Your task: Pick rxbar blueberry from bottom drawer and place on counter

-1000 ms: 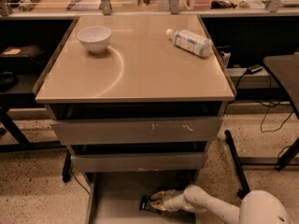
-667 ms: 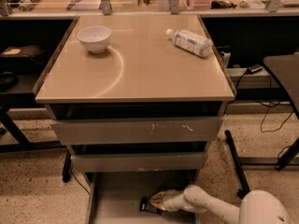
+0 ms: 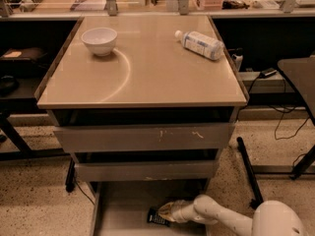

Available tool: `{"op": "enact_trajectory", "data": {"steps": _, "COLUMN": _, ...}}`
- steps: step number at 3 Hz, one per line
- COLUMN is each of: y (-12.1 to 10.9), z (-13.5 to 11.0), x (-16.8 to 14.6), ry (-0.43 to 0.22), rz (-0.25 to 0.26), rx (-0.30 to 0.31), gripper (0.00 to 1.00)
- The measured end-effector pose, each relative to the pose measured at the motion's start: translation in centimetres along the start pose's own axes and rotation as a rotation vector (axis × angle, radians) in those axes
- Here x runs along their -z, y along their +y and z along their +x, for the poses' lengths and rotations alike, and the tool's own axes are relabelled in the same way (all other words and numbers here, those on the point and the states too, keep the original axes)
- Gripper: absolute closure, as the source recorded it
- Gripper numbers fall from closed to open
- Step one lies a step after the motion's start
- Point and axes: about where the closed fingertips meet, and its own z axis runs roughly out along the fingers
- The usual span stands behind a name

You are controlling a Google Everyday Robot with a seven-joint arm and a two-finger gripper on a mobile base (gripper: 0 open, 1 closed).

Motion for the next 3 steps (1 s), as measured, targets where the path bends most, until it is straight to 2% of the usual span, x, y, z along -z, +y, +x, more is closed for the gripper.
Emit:
{"op": "enact_trajectory", "data": {"steps": 2, "y": 0.0, "z": 0.0, "x": 0.0, "ry": 0.0, "rz": 0.0, "rx": 0.0, "gripper": 0.16}}
{"op": "enact_trajectory", "data": {"steps": 3, "y": 0.03, "z": -0.01, "x": -0.01, "ry": 0.0, "rz": -0.001, "rx": 0.0, "gripper": 0.0}}
